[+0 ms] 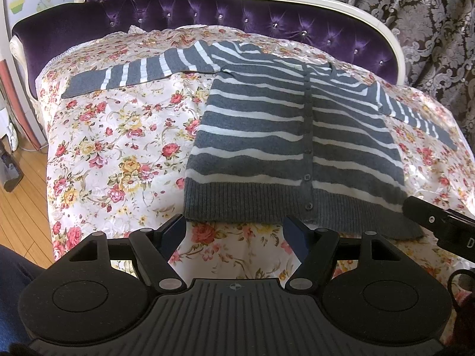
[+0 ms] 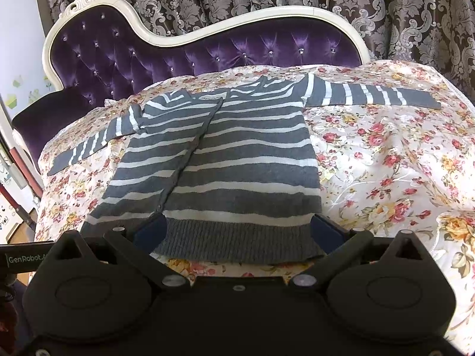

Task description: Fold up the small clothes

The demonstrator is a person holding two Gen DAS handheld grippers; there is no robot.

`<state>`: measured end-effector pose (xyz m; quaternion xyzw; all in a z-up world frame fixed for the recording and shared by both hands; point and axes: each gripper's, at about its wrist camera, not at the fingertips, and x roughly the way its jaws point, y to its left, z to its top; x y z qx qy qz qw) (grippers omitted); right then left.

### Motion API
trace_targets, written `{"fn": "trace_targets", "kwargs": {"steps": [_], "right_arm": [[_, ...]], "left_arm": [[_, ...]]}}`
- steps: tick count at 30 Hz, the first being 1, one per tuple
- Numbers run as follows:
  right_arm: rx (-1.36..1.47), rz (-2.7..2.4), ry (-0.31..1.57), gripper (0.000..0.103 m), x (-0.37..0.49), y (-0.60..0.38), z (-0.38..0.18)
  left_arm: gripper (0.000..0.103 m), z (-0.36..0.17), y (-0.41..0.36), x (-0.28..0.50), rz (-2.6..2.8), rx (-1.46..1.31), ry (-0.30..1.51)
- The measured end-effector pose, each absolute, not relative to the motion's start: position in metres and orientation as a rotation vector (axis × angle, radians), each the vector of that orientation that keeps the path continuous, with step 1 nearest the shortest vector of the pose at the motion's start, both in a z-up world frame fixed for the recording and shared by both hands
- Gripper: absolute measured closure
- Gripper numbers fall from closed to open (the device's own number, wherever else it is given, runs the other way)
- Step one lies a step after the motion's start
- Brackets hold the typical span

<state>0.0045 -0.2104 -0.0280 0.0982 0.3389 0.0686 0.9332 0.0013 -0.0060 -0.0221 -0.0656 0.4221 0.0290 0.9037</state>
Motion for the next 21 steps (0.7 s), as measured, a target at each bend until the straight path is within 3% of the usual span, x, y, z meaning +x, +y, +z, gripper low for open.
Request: {"fn": "trace_targets", "kwargs": {"steps": [21], "right_arm": [[0.204, 0.152, 0.74, 0.001, 0.018, -0.206, -0.036]], "left_arm": [[0.032, -0.031, -0.002, 0.014, 0.054, -0.137, 0.916]]}}
